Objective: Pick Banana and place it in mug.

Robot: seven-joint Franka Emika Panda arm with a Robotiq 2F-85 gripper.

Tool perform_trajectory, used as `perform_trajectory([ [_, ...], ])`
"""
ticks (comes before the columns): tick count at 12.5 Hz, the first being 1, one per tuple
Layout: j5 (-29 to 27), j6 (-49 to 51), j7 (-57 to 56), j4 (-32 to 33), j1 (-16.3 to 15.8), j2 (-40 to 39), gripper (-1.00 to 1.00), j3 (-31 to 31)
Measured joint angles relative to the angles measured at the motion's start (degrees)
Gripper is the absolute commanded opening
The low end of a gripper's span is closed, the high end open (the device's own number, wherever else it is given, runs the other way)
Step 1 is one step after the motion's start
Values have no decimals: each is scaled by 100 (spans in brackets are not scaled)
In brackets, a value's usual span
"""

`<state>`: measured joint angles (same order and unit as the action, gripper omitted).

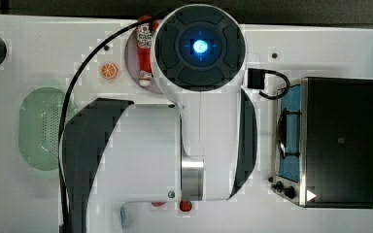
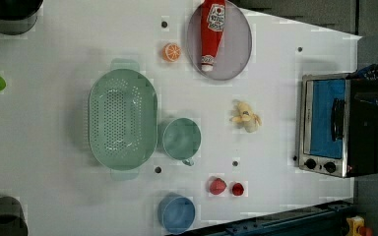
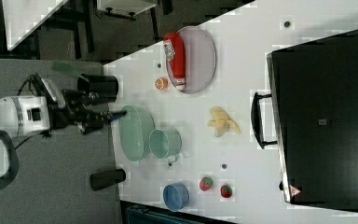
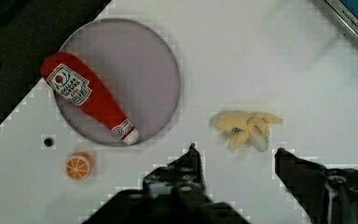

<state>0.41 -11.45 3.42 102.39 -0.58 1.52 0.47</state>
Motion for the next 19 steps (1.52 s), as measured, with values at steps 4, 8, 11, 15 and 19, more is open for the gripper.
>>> perform_trajectory([
  [4, -40, 1517, 6, 1214, 162, 1734, 100, -81],
  [8, -86, 943, 41, 940, 220, 2221, 100, -42],
  [11, -57, -142, 13, 1634, 254, 1839, 100, -16],
  [15, -158, -1483, -450, 2798, 262, 569, 100, -52],
  [19, -141, -2640, -1160, 3671, 229, -203, 100, -51],
])
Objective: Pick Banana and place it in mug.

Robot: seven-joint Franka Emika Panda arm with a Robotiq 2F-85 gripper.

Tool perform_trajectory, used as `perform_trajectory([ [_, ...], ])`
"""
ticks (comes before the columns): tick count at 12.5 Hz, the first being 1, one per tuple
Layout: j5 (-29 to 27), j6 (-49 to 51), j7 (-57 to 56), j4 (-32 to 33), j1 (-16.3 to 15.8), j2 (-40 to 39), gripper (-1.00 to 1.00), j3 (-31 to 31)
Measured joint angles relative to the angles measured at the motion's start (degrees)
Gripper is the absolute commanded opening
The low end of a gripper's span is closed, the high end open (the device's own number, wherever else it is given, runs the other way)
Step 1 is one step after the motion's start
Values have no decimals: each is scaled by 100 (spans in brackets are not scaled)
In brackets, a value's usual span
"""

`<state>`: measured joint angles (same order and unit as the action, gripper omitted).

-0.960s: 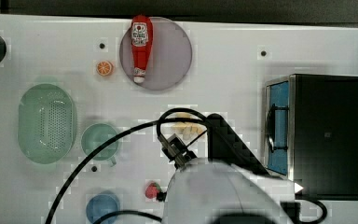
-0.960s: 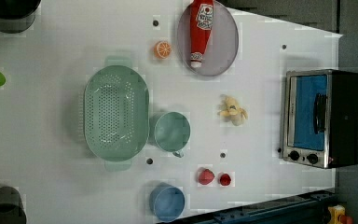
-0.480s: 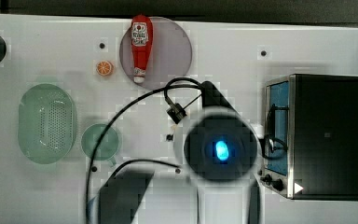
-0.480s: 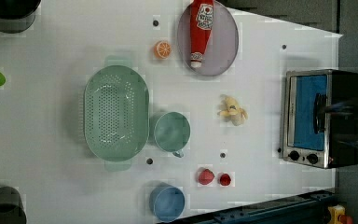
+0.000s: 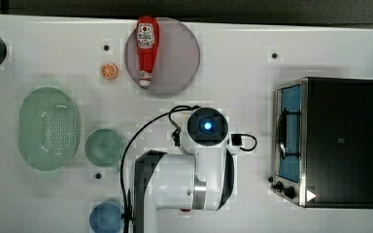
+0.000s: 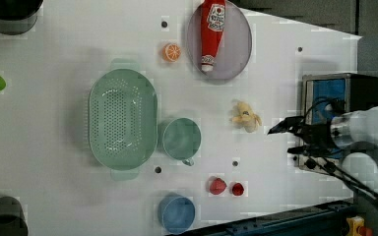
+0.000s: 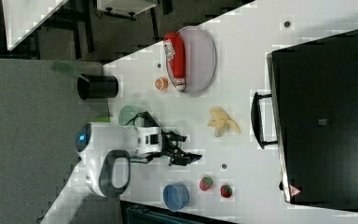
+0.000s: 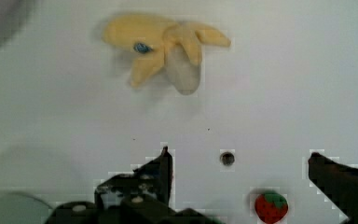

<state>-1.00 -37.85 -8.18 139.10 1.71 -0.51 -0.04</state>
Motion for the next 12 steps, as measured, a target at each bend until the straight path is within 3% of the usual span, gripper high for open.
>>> perform_trajectory([
  [7, 196, -1550, -529, -56, -27, -912, 100, 98],
  [12, 122, -2605, -615, 22, -70, -2067, 100, 5],
])
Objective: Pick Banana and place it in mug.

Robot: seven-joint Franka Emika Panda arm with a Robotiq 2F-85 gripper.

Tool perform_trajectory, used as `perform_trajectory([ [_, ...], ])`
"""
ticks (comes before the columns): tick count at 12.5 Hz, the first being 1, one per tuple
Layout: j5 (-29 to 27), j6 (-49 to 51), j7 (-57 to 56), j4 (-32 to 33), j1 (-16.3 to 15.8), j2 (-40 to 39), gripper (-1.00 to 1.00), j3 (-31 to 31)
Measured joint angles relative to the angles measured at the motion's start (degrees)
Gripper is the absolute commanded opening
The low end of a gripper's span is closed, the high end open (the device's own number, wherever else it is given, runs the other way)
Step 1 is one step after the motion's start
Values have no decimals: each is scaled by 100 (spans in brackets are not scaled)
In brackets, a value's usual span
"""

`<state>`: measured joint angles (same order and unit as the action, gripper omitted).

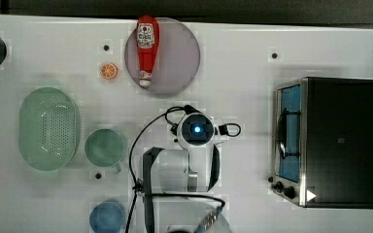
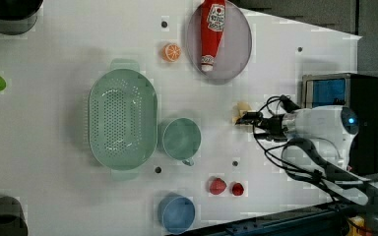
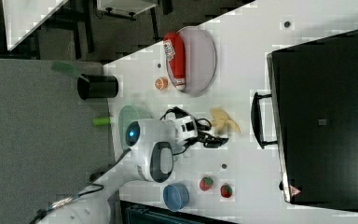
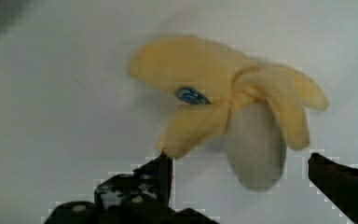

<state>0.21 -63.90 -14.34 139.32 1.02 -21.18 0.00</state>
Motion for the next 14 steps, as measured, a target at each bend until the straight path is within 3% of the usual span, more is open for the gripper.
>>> perform_trajectory([
  [1, 4, -190, 0, 45, -11, -214, 93, -33],
  [6, 8, -532, -113, 11, 26, -271, -25, 56],
  [11, -98, -565, -127, -90, -37, -150, -26, -19],
  [14, 56, 56, -138, 22, 35, 541, -26, -122],
])
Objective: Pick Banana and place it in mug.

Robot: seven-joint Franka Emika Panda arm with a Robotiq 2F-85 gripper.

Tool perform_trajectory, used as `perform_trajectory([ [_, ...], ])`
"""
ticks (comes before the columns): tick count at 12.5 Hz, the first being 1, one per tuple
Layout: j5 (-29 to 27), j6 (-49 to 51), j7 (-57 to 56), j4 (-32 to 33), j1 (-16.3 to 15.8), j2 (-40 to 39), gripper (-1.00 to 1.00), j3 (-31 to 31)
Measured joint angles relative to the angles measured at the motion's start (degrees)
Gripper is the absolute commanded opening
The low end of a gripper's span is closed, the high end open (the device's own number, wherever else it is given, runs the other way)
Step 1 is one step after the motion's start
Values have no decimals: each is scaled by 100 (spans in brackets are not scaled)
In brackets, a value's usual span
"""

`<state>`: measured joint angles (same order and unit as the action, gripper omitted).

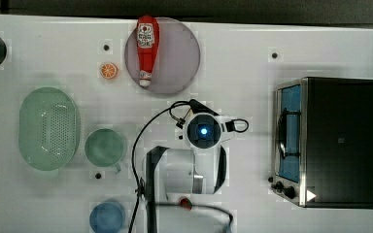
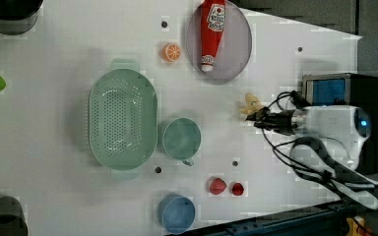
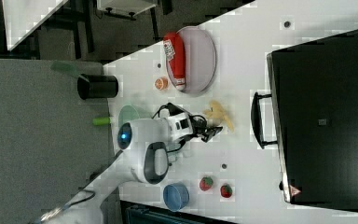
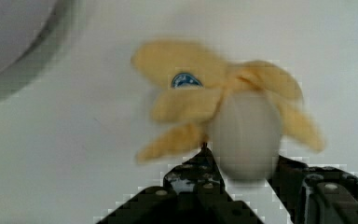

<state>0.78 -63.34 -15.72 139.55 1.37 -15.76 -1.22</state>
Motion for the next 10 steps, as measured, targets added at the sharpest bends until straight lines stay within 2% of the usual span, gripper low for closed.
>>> perform_trajectory([
  [2, 59, 1192, -4, 34, 5, 915, -26, -27],
  [5, -48, 2400, -4, -257, -42, 2131, -26, 13],
  [8, -161, 3708, -4, -1085, 35, 2850, -26, 33],
  [10, -136, 4370, 29, -1343, 53, 3171, -26, 101],
])
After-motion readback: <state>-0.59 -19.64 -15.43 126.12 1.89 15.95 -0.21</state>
